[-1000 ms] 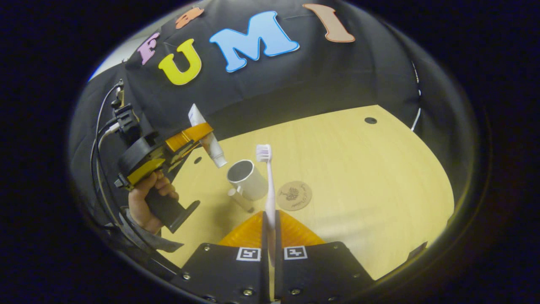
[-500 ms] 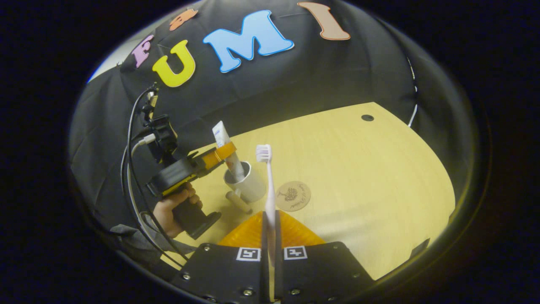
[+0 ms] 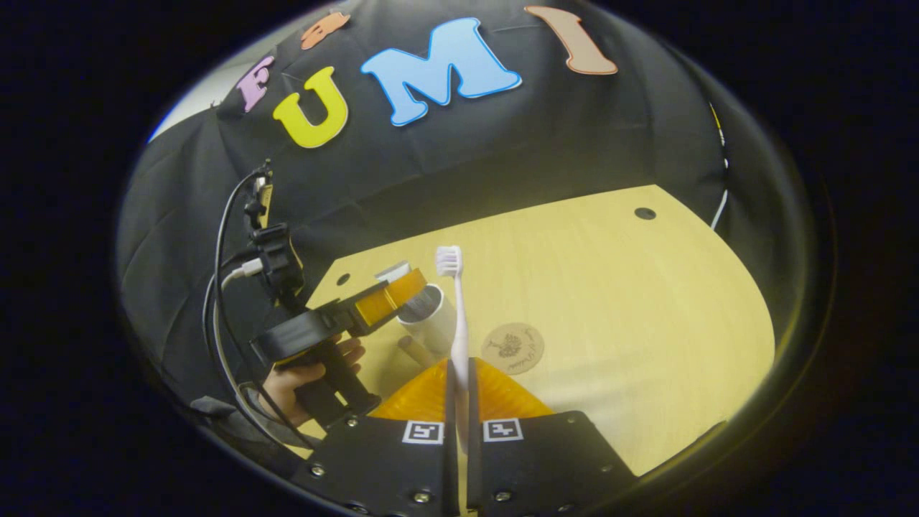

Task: Put the toothbrush and toothpaste on the desktop into the cup, then pick up the cup and place it on the coaster on the desktop.

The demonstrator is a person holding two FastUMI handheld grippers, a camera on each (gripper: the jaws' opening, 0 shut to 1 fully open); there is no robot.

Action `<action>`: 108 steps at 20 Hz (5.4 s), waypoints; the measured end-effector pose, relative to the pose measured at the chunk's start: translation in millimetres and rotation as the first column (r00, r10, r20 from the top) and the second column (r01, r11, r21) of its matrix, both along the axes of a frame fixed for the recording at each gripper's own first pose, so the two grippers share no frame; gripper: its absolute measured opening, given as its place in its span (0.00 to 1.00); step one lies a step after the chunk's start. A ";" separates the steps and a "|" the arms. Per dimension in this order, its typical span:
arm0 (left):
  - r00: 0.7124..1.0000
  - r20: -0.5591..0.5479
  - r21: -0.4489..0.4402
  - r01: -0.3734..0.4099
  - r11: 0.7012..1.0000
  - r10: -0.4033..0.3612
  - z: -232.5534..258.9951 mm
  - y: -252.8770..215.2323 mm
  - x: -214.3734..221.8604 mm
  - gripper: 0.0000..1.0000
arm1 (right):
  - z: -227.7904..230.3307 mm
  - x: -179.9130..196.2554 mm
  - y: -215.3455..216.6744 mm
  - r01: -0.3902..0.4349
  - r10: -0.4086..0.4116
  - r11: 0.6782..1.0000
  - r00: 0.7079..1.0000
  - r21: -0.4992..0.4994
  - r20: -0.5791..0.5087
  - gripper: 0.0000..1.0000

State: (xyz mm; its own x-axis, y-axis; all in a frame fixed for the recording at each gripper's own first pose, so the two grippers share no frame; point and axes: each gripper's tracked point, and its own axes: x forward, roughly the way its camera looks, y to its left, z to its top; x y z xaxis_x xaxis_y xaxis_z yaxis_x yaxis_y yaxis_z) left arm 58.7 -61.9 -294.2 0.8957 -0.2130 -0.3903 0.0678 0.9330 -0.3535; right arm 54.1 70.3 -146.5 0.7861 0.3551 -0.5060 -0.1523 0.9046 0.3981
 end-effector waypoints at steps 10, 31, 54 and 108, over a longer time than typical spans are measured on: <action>0.999 -0.029 0.041 -0.038 0.998 0.040 8.7 35.3 -76.4 0.98 | 42.5 55.5 42.8 -0.132 0.127 0.991 0.978 0.020 0.164 0.05; 0.965 -0.248 -0.027 -0.100 0.995 0.090 -56.7 51.8 -180.9 0.92 | 39.1 147.4 138.8 -0.297 0.374 0.922 0.849 -0.247 0.374 0.05; 0.952 -0.294 -0.041 -0.106 0.993 0.090 -66.6 56.2 -180.5 0.86 | 48.9 146.1 120.9 -0.207 0.337 0.922 0.844 -0.326 0.418 0.73; 0.720 -0.693 0.074 0.117 0.990 -0.033 -112.0 -10.4 -59.0 0.55 | -17.1 -2.6 -107.9 0.165 -0.128 0.964 0.975 -0.206 0.184 0.74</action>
